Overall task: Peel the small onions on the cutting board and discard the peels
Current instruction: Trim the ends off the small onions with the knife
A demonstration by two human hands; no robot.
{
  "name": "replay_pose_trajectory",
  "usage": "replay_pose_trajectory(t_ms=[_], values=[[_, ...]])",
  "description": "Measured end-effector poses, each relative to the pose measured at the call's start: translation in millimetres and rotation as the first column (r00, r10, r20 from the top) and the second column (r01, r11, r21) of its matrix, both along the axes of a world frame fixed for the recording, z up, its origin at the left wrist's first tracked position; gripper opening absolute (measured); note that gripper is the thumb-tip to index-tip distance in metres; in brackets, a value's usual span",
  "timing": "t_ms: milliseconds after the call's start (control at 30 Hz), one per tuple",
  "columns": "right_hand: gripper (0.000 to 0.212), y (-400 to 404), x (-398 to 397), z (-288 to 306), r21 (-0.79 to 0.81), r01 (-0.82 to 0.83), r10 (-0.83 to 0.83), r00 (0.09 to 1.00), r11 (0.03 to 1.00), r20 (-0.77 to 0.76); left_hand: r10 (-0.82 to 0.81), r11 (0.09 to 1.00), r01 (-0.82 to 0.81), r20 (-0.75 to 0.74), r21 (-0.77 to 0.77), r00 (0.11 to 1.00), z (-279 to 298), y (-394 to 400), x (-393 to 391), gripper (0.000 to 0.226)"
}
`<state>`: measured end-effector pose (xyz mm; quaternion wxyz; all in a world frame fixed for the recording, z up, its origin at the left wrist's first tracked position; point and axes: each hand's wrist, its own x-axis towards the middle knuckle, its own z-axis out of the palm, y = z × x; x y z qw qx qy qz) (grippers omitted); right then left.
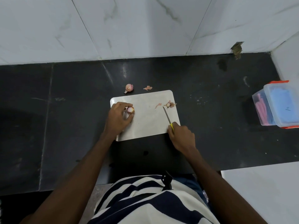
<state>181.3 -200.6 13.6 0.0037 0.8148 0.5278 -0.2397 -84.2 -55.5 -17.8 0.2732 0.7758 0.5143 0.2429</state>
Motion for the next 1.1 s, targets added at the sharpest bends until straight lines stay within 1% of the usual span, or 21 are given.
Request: replay_pose_trajectory(t_ms=[100, 167, 200, 267, 300, 333, 400, 433, 500, 567, 667, 733, 767, 833, 900, 933, 1033, 1100], values=[[0.034, 1, -6, -2, -0.004, -0.026, 0.026, 1.000, 1.000, -0.010, -0.091, 0.996, 0.090, -0.031, -0.010, 0.995, 2, 8, -12, 0.040], [0.032, 3, -10, -1, 0.001, -0.044, 0.044, 0.999, 0.999, -0.016, -0.100, 0.995, 0.100, -0.003, -0.029, 0.995, 7, 18, -12, 0.045], [0.031, 5, -13, 1, 0.005, -0.054, 0.054, 0.998, 0.999, -0.016, -0.050, 0.998, 0.051, 0.029, -0.031, 0.998, 11, 26, -9, 0.044], [0.030, 10, -17, 6, 0.007, -0.073, 0.073, 0.997, 0.997, -0.023, 0.101, 0.995, -0.101, 0.096, -0.006, 0.990, 17, 46, 0, 0.035], [0.030, 13, -19, 7, 0.008, -0.076, 0.076, 0.997, 0.997, -0.027, 0.170, 0.985, -0.171, 0.095, -0.005, 0.981, 18, 58, 5, 0.033], [0.031, 16, -21, 9, 0.009, -0.076, 0.076, 0.997, 0.997, -0.029, 0.216, 0.976, -0.216, 0.064, -0.016, 0.974, 19, 68, 11, 0.034], [0.032, 22, -23, 10, 0.009, -0.071, 0.071, 0.997, 0.997, -0.038, 0.229, 0.972, -0.231, -0.029, -0.052, 0.973, 17, 85, 22, 0.043], [0.032, 24, -24, 10, 0.008, -0.067, 0.067, 0.997, 0.998, -0.044, 0.206, 0.975, -0.210, -0.065, -0.070, 0.976, 15, 90, 26, 0.048], [0.032, 27, -25, 11, 0.006, -0.056, 0.056, 0.997, 0.998, -0.061, 0.141, 0.985, -0.149, -0.096, -0.084, 0.985, 11, 94, 33, 0.049], [0.030, 27, -27, 11, 0.008, -0.039, 0.040, 0.996, 0.999, -0.078, 0.108, 0.991, -0.115, -0.110, -0.064, 0.988, 8, 94, 37, 0.044], [0.029, 26, -30, 11, 0.016, -0.023, 0.024, 0.995, 1.000, -0.095, 0.131, 0.990, -0.136, -0.116, -0.036, 0.985, 8, 96, 43, 0.035], [0.031, 25, -30, 10, 0.021, -0.013, 0.015, 0.994, 1.000, -0.105, 0.134, 0.989, -0.138, -0.055, -0.060, 0.989, 17, 94, 50, 0.033], [0.032, 25, -30, 9, 0.025, -0.005, 0.007, 0.994, 1.000, -0.109, 0.123, 0.989, -0.121, 0.019, -0.081, 0.992, 23, 89, 55, 0.033], [0.032, 24, -28, 6, 0.036, 0.018, -0.014, 0.993, 0.999, -0.117, 0.090, 0.987, -0.064, 0.180, -0.145, 0.980, 36, 74, 64, 0.033], [0.033, 24, -27, 5, 0.049, 0.040, -0.034, 0.993, 0.998, -0.117, 0.042, 0.979, 0.010, 0.251, -0.205, 0.967, 39, 54, 71, 0.034], [0.034, 23, -27, 5, 0.054, 0.049, -0.043, 0.993, 0.997, -0.114, 0.004, 0.977, 0.048, 0.244, -0.210, 0.970, 36, 45, 73, 0.034], [0.036, 22, -29, 4, 0.055, 0.063, -0.057, 0.992, 0.997, -0.108, -0.110, 0.978, 0.137, 0.168, -0.158, 0.980, 16, 17, 74, 0.032], [0.037, 24, -32, 3, 0.055, 0.057, -0.052, 0.994, 0.997, -0.099, -0.119, 0.979, 0.142, 0.155, -0.147, 0.981, 5, 1, 74, 0.033]])
